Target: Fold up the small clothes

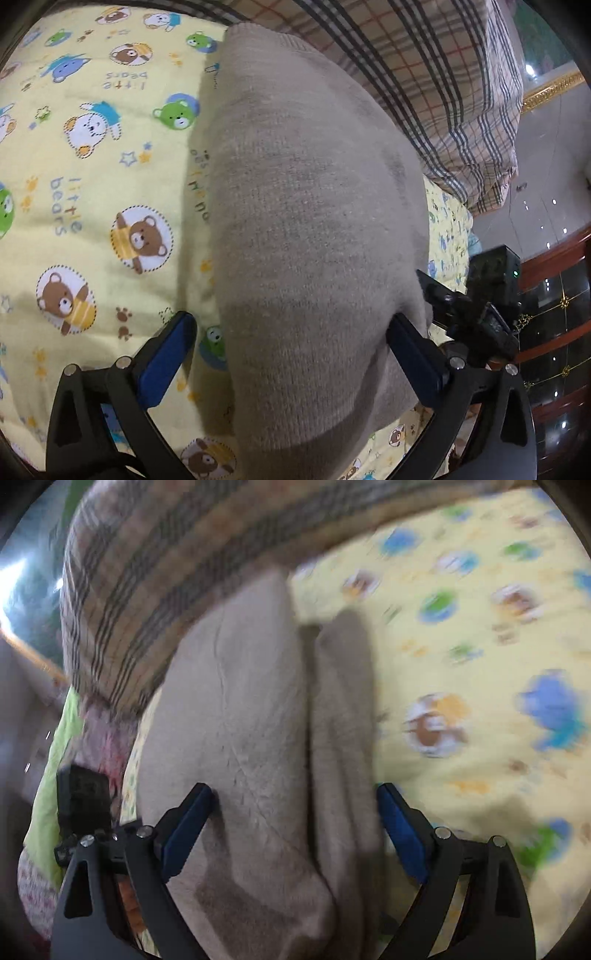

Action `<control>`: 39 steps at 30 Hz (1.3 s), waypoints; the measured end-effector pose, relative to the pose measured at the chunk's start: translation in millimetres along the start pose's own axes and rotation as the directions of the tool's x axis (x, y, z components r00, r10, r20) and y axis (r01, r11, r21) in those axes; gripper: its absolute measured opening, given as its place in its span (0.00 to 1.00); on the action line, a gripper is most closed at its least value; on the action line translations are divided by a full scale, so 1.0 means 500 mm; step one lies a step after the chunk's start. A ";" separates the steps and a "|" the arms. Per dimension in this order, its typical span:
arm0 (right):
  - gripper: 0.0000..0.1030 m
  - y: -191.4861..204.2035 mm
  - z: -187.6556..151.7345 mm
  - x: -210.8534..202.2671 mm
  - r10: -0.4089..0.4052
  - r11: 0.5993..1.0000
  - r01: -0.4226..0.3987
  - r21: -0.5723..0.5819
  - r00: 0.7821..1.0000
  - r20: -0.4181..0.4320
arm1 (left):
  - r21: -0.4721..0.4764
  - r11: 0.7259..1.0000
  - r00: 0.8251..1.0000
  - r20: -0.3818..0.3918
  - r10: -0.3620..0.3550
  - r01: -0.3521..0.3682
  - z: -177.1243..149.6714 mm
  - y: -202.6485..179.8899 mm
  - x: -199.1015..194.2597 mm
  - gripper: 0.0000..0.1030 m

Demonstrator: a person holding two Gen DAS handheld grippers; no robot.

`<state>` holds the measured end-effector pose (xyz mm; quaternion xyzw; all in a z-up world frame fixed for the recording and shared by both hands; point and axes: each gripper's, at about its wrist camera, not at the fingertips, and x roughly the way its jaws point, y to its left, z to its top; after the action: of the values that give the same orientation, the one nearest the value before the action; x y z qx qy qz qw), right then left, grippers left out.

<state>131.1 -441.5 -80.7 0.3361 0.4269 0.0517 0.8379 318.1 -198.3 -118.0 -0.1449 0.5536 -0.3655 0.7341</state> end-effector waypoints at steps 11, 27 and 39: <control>0.34 0.095 -0.069 -0.039 0.135 0.990 -0.138 0.038 0.989 0.063 | 0.129 0.991 0.990 0.136 -0.045 0.028 -0.060 -0.061 -0.148 0.45; 0.34 0.350 -0.347 -0.009 0.306 0.942 -0.304 -0.139 0.952 -0.010 | 0.023 1.000 0.978 0.207 0.012 -0.017 -0.357 0.091 -0.427 0.46; 0.46 0.275 -0.421 -0.039 0.201 0.980 -0.201 -0.012 0.979 -0.021 | -0.153 0.988 0.985 0.163 0.059 -0.034 -0.475 0.215 -0.440 0.65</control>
<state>-11.6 -234.0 -70.2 0.3713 0.3986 0.1422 0.8264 113.7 75.1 -110.7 -0.2168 0.5193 -0.2921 0.7733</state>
